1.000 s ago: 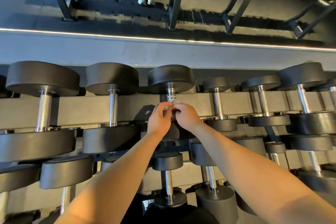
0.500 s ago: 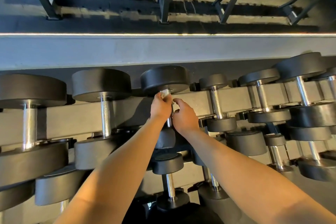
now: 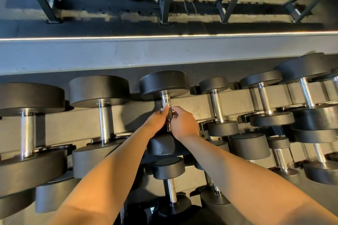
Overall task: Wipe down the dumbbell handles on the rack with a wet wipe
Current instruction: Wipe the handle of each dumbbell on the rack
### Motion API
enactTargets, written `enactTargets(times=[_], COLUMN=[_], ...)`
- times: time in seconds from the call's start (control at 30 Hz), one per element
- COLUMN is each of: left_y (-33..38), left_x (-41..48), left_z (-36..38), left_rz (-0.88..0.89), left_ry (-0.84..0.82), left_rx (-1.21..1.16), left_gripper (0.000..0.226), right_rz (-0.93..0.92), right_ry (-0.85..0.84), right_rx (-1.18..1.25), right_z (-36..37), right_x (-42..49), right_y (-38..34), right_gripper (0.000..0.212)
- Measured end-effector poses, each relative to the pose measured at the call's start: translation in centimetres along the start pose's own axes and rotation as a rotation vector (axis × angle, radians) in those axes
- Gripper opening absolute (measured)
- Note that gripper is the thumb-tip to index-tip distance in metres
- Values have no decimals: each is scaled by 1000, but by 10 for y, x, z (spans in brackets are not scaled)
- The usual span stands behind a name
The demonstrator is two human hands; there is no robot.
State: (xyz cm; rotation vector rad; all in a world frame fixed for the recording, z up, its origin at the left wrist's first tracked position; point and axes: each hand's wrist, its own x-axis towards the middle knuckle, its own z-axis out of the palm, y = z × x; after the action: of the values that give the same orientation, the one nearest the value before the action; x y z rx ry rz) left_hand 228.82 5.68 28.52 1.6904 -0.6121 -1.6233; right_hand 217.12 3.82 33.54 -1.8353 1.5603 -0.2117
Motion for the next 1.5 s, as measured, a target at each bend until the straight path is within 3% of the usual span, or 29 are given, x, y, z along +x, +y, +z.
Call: enactTargets(times=[0.23, 0.3, 0.5, 0.63, 0.77, 0.9, 1.03, 1.13, 1.27, 1.5], left_y=[5, 11, 11, 4, -7, -12, 0, 17, 26, 19], left_x=[18, 17, 11, 2, -16, -17, -5, 8, 21, 9], left_z=[-4, 2, 11, 3, -3, -3, 7, 16, 22, 22], left_rz=[-111, -149, -190, -73, -58, -29, 58, 81, 25, -74], left_ry=[168, 201, 230, 211, 137, 218, 476, 578, 567, 442], left_rx=[-719, -774, -316, 92, 509, 479, 225, 79, 53, 250], left_gripper=[38, 35, 34, 39, 25, 22, 22, 25, 25, 27], right_rz=[-15, -18, -3, -14, -22, 12, 18, 0, -19, -27], right_ry=[13, 20, 17, 18, 27, 84, 111, 137, 146, 157], right_rx=[-33, -32, -29, -3, 53, 200, 232, 208, 225, 281], right_z=[0, 0, 1, -1, -1, 0, 3, 4, 3, 1], right_x=[-2, -2, -2, -3, -4, -1, 3, 5, 5, 5], right_y=[0, 0, -1, -2, 3, 12, 15, 16, 17, 16], right_gripper=[26, 23, 22, 25, 26, 31, 33, 31, 28, 24])
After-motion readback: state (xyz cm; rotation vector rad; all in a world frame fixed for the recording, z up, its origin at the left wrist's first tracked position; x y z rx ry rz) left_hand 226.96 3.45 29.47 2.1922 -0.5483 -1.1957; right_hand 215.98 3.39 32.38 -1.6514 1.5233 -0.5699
